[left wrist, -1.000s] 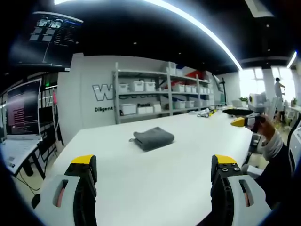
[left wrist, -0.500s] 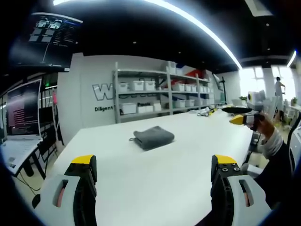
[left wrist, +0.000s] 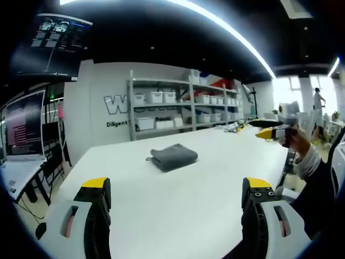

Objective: Open the folded towel by lifting each exposed corner and separating the folded layers until the towel lies flat within the target outline without major curled edges

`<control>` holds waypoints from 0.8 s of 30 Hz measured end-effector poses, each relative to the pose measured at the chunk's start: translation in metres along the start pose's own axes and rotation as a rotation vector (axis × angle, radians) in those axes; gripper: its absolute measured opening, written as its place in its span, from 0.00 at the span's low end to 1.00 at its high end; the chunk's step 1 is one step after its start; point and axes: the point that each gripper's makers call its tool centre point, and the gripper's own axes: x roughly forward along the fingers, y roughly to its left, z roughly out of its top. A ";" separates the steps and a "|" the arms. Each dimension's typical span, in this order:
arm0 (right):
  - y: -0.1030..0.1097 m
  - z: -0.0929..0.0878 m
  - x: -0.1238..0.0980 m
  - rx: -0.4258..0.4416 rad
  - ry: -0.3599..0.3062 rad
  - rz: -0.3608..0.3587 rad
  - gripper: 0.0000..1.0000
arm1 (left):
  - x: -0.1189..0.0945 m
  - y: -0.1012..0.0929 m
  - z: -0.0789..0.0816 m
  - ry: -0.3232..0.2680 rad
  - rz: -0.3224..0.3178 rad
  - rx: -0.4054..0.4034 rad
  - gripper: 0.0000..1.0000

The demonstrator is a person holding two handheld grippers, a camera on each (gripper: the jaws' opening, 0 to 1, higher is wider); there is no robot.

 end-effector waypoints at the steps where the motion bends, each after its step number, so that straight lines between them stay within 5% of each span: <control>1: 0.000 0.000 0.001 0.000 0.002 0.000 0.95 | 0.000 0.000 0.000 -0.001 0.000 -0.001 1.00; 24: -0.002 -0.005 0.035 -0.039 0.060 0.027 0.94 | 0.000 0.004 -0.002 0.010 0.013 0.005 1.00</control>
